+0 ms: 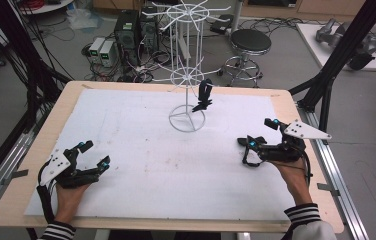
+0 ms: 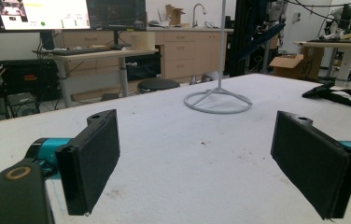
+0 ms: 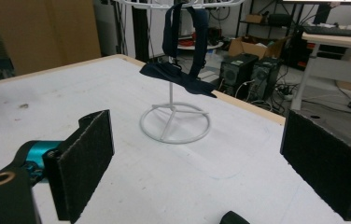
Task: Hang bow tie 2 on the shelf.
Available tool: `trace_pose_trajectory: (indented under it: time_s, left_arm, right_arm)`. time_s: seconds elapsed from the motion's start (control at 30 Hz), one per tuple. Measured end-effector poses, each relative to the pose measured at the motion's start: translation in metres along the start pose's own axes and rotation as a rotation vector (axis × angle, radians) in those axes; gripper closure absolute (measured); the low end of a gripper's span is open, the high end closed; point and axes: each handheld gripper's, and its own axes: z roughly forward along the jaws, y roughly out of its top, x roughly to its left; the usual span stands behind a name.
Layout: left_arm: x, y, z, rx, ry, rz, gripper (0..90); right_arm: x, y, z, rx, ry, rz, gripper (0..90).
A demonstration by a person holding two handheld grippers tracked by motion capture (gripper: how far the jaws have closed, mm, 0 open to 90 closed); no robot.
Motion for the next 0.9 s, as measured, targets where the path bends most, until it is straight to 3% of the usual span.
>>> trace_pose_trajectory:
  time_s: [0.37,0.9]
  left_arm:
    - [0.000,0.000,0.001,0.002,0.000,-0.002,16.0]
    - [0.000,0.000,0.000,0.001,0.000,-0.001,15.9]
  right_arm:
    - [-0.012,0.012,0.002,0.068,0.014,-0.044,9.0]
    - [-0.037,0.020,0.012,0.253,0.023,-0.133,9.1]
